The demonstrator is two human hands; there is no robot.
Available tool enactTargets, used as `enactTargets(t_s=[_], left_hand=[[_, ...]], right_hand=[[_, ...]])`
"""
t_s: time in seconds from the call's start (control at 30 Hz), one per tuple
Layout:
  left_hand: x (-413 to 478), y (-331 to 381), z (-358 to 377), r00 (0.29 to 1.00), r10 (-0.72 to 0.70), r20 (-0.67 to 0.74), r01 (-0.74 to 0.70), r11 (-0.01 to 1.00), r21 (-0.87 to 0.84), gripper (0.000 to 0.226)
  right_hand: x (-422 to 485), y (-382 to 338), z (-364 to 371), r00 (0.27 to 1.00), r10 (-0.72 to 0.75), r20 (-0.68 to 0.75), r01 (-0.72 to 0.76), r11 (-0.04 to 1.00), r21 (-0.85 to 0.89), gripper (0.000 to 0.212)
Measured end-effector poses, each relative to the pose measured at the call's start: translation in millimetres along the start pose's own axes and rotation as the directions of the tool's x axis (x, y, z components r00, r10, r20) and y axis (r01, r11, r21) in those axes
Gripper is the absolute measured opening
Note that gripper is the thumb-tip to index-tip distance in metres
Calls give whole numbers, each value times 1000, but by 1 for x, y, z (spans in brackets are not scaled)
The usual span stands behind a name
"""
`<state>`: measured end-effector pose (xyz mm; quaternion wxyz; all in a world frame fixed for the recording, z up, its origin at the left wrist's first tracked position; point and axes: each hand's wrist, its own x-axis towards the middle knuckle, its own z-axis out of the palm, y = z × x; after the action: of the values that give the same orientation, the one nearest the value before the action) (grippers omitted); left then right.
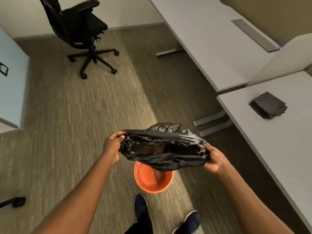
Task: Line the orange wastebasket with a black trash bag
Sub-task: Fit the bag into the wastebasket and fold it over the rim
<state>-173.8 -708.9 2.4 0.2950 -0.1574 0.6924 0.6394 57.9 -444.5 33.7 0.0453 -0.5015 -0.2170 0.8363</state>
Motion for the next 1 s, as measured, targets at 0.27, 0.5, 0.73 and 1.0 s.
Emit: enactTargets(t_s=[0.27, 0.5, 0.73, 1.0], left_hand=[[13, -39, 2, 982, -177, 66, 187, 956, -226, 38], [37, -111, 10, 990, -15, 141, -36, 936, 351, 81], [80, -203, 15, 991, 61, 118, -123, 759, 640, 69], [149, -294, 8, 993, -27, -119, 82, 866, 492, 25]], right_hand=[[51, 27, -18, 914, -203, -352, 6, 874, -487, 42], [115, 57, -52, 897, -240, -372, -33, 802, -596, 41], [191, 94, -93, 901, -218, -376, -94, 746, -659, 34], [281, 129, -139, 903, -273, -331, -90, 633, -769, 26]])
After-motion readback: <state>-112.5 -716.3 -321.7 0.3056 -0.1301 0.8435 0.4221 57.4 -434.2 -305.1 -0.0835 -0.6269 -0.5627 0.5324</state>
